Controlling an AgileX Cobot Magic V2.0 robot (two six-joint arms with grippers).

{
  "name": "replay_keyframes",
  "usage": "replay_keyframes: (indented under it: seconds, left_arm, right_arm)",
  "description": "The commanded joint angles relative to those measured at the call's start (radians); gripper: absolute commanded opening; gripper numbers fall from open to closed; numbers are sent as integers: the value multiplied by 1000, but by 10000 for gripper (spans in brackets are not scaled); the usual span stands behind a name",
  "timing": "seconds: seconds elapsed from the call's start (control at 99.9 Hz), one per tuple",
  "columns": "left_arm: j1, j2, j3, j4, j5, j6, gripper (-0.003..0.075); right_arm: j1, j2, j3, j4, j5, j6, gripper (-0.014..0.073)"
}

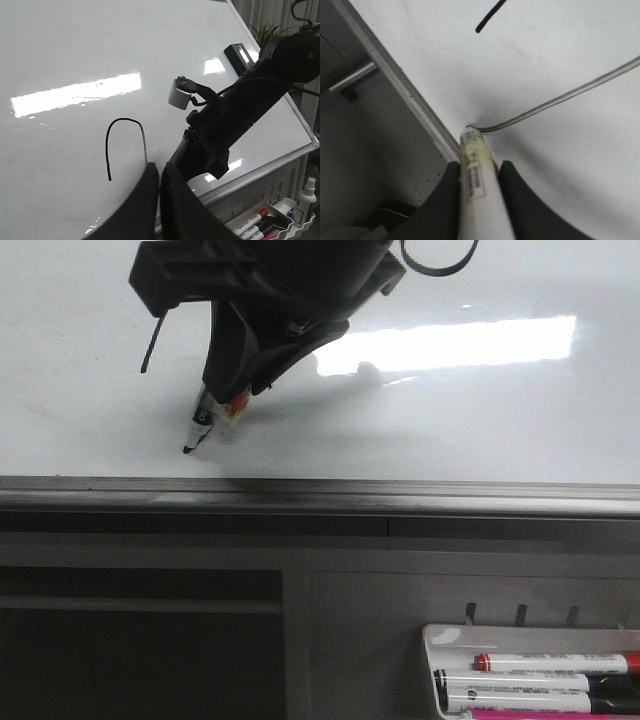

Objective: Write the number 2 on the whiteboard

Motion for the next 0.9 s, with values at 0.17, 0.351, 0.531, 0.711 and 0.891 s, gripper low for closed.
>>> replay_keyframes:
  seconds: [0.17, 0.351, 0.531, 0.711, 0.891]
  left_arm:
    - [-7, 11, -22, -31, -73, -9, -20]
    - [-7, 11, -22, -31, -73, -9, -20]
    - [-7, 11, -22, -31, -73, -9, -20]
    - [-7, 11, -22, -31, -73, -9, -20]
    - [-7, 14, -60, -90, -28, -9, -17]
  right_arm:
    - [-121, -90, -11, -90, 49, 50, -59]
    - [-212, -193, 0, -203, 158, 154, -59]
    - [-256, -272, 33, -335, 197, 241, -59]
    - [-257, -281, 40, -315, 151, 241, -60]
    - [-166, -367, 37, -271, 136, 237, -61]
